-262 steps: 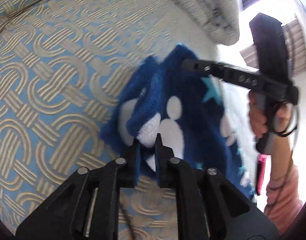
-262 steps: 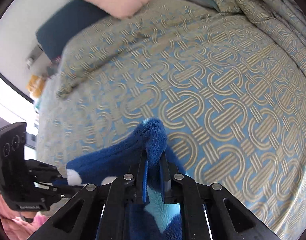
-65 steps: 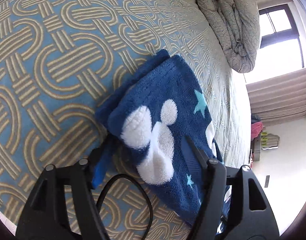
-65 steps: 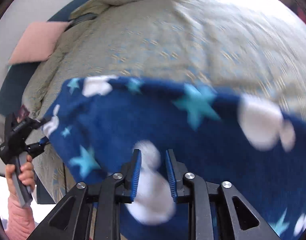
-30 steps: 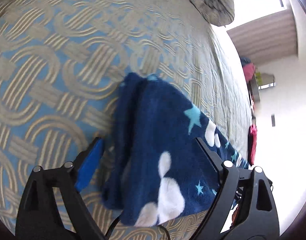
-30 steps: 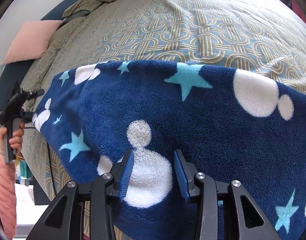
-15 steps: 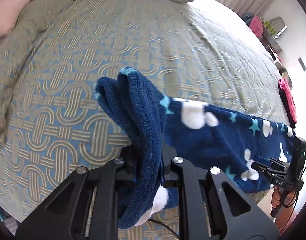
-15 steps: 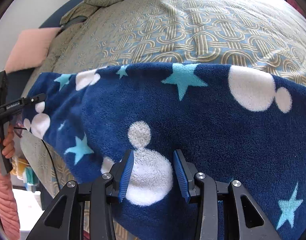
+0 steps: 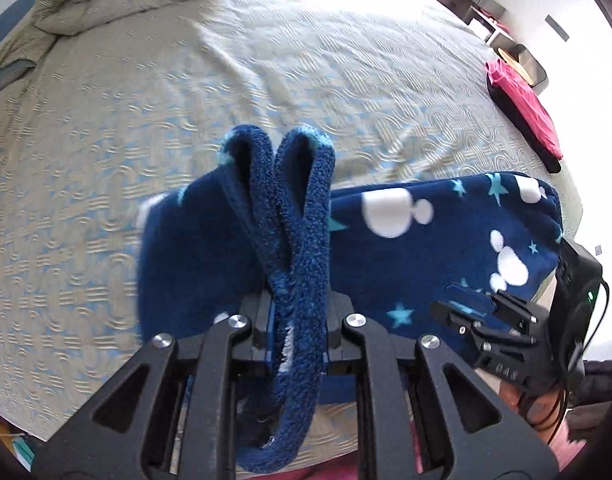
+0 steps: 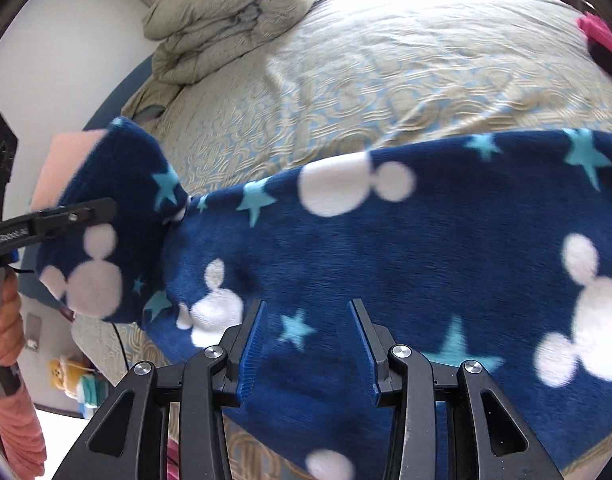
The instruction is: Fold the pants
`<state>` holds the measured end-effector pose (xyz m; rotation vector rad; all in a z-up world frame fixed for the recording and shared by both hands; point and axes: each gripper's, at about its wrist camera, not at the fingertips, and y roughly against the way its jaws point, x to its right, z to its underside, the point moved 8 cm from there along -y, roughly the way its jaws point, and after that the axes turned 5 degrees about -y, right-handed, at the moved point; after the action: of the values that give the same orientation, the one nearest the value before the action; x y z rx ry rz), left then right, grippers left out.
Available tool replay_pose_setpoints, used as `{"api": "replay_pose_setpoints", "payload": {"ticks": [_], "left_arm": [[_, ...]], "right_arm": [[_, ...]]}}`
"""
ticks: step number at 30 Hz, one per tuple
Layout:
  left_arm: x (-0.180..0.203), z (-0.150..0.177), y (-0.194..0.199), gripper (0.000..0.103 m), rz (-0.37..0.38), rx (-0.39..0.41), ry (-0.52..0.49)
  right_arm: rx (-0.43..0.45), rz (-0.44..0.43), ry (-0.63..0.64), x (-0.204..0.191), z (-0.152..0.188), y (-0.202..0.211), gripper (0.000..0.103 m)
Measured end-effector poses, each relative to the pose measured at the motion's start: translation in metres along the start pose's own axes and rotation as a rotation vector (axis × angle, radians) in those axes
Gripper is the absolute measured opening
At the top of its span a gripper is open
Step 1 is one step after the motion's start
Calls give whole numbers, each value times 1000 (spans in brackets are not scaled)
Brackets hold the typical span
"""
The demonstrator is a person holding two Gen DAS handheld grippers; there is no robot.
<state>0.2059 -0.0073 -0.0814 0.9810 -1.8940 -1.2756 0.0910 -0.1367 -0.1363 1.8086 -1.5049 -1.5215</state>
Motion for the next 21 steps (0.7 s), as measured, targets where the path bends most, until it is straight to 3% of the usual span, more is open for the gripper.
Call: {"api": "replay_pose_setpoints", "payload": {"ticks": [5, 7, 11, 14, 16, 18, 21], "left_arm": [[60, -11, -42, 19, 34, -49, 15], [79, -9, -52, 37, 66, -78, 22], [106, -3, -42, 40, 234, -98, 31], [90, -5, -12, 42, 161, -9, -3], [59, -3, 13, 57, 62, 75, 1], [22, 6, 31, 60, -8, 127, 60], [-34, 35, 42, 60, -59, 142, 171]], "right_arm": [[54, -9, -76, 34, -4, 25, 42], [66, -6, -97, 45, -3, 32, 42], [70, -28, -142, 61, -2, 38, 42], [67, -33, -161, 66, -1, 37, 42], [62, -46, -167, 64, -3, 34, 42], [51, -70, -162, 57, -2, 31, 42], [22, -96, -130, 39, -2, 21, 42]]}}
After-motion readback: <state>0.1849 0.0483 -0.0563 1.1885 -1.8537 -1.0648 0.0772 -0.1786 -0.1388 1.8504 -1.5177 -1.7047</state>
